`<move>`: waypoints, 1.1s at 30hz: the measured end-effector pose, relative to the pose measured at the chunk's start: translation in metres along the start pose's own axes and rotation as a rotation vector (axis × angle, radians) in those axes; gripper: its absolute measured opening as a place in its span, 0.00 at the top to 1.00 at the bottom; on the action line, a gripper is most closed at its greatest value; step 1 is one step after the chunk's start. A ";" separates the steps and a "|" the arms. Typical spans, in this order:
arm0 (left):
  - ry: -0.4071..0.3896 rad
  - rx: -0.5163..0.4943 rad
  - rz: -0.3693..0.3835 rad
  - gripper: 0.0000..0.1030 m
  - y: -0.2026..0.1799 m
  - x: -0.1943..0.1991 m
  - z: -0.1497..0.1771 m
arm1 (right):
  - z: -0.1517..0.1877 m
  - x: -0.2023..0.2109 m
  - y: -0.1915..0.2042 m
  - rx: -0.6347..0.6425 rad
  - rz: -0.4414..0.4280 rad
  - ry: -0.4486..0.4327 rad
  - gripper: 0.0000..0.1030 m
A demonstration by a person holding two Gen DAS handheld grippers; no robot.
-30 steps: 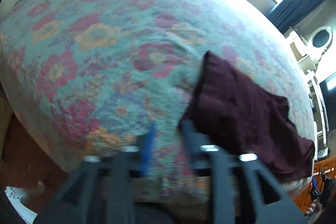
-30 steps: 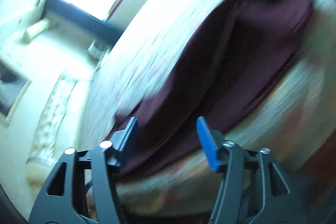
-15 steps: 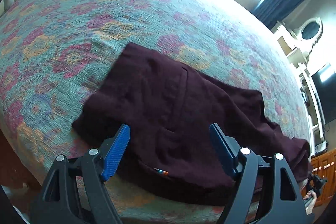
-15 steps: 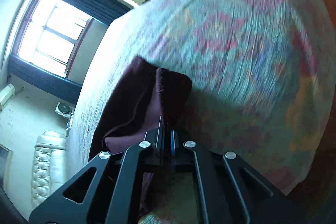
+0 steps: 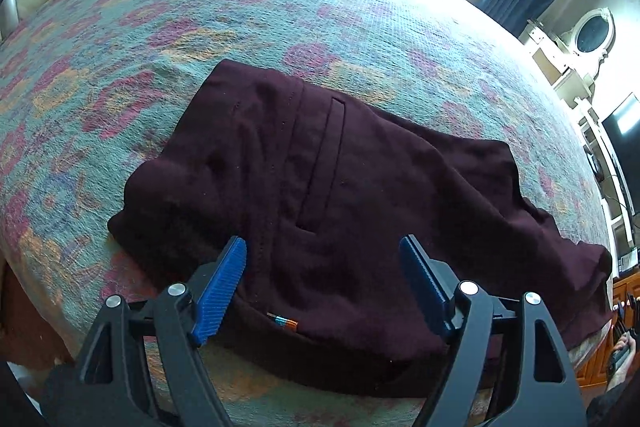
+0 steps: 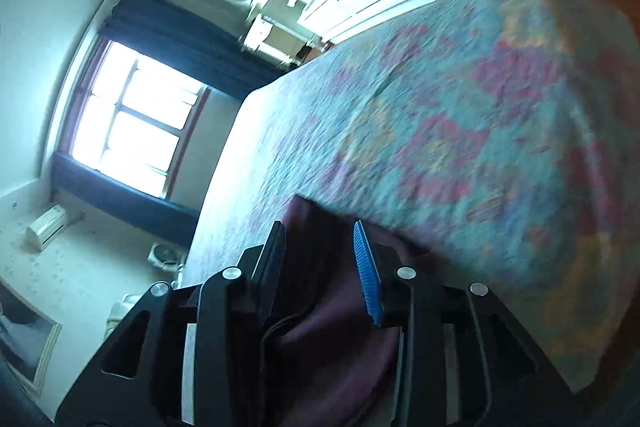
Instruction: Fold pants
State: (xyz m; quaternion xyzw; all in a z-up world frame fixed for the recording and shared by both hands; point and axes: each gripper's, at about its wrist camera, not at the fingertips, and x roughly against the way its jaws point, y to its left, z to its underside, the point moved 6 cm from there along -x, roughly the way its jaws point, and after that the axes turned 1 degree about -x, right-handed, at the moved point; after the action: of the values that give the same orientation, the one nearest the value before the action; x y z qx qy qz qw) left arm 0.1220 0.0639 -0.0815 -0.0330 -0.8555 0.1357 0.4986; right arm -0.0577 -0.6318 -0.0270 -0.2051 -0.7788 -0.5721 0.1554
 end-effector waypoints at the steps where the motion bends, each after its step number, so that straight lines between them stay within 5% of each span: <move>1: -0.001 0.003 0.002 0.24 0.000 0.001 0.000 | 0.004 -0.013 0.006 -0.005 0.031 0.028 0.64; 4: 0.003 0.012 0.012 0.24 0.001 0.002 0.001 | 0.011 -0.056 0.000 -0.048 0.098 0.076 0.64; 9: 0.002 0.018 0.008 0.24 0.001 0.001 0.002 | -0.018 -0.093 -0.006 -0.080 0.093 0.106 0.64; 14: -0.006 0.010 -0.003 0.21 -0.003 0.001 0.001 | -0.009 -0.100 0.011 -0.042 0.113 0.133 0.65; 15: -0.006 0.005 -0.006 0.21 -0.003 0.001 0.002 | -0.007 -0.103 0.016 -0.036 0.114 0.145 0.68; 17: -0.005 -0.002 -0.010 0.21 -0.004 0.000 0.002 | -0.002 -0.104 0.028 -0.036 0.086 0.167 0.95; 25: -0.003 -0.016 -0.021 0.20 -0.006 -0.002 0.003 | -0.035 -0.017 0.113 0.073 -0.092 0.038 0.96; 28: -0.010 -0.008 -0.015 0.20 -0.006 -0.001 0.003 | -0.037 0.008 0.086 0.082 -0.063 0.042 0.96; 33: -0.012 -0.014 -0.014 0.20 -0.007 -0.001 0.004 | -0.019 -0.007 -0.031 -0.012 0.079 0.091 0.96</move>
State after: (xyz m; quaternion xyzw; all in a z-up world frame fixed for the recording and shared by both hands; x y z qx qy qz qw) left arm 0.1200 0.0566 -0.0825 -0.0298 -0.8596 0.1264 0.4941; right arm -0.0670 -0.6586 -0.0500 -0.2101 -0.7588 -0.5789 0.2120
